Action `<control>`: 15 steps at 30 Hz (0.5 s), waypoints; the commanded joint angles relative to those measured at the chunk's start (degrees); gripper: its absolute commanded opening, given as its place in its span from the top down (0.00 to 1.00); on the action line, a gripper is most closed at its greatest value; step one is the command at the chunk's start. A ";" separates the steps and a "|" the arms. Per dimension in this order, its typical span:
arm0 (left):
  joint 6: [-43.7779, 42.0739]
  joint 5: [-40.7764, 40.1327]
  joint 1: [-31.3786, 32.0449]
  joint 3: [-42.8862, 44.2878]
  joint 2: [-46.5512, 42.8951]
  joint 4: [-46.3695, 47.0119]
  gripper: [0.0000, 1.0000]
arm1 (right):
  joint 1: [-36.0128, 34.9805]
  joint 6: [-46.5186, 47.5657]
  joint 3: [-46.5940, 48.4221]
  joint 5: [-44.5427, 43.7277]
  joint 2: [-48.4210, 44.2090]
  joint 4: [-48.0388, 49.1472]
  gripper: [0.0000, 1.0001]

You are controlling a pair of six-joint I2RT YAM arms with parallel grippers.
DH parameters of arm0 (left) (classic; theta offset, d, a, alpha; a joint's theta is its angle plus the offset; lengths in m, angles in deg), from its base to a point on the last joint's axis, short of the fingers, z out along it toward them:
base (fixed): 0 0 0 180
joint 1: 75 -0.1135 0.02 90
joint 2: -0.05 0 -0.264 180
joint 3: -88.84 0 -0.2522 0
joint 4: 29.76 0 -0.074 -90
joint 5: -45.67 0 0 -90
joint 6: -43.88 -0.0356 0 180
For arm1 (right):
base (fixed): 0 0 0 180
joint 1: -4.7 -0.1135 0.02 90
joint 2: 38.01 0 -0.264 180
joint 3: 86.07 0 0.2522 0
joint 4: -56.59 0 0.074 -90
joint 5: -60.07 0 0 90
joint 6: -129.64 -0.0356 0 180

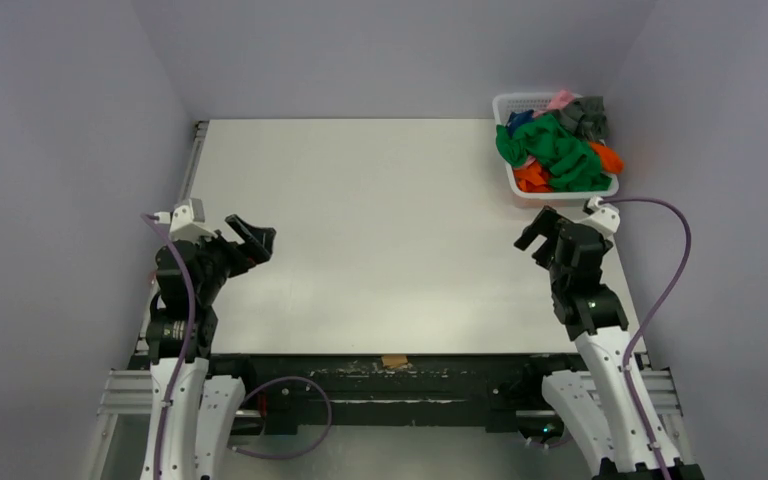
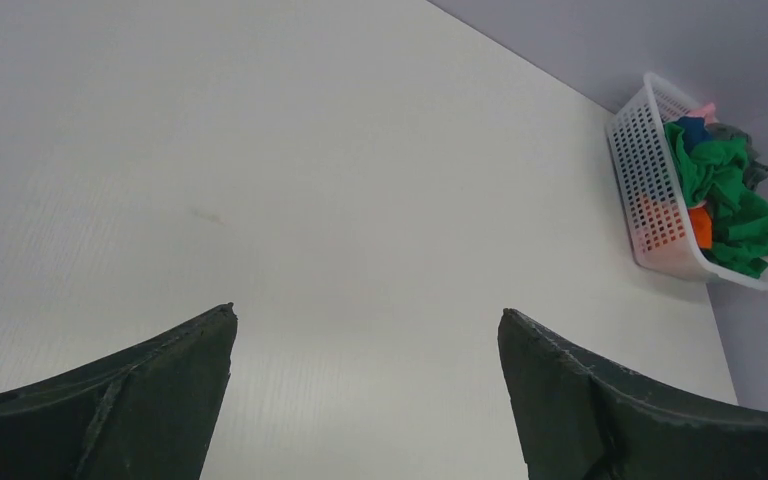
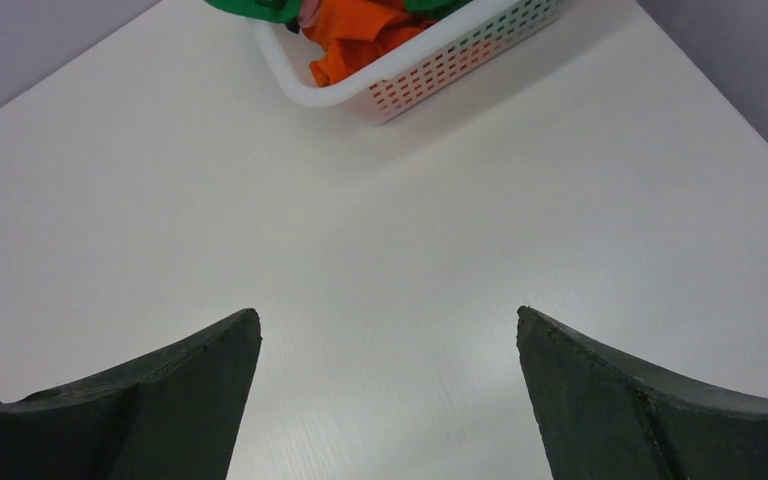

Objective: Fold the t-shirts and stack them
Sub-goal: Grab crumpled tshirt from bin with the right arm

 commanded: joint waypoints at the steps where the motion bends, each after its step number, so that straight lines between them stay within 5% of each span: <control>1: 1.11 1.74 0.01 -0.27 -0.35 1.11 0.00 | 0.09 -0.96 1.95 -3.43 -3.05 -0.03 0.01; 8: 0.70 2.28 0.03 -2.15 0.85 2.29 0.00 | 0.04 3.65 3.94 -5.09 2.09 9.54 0.01; 15: 0.28 3.06 0.04 -3.08 0.33 3.57 0.00 | 0.42 6.86 18.56 -5.05 25.80 15.44 0.01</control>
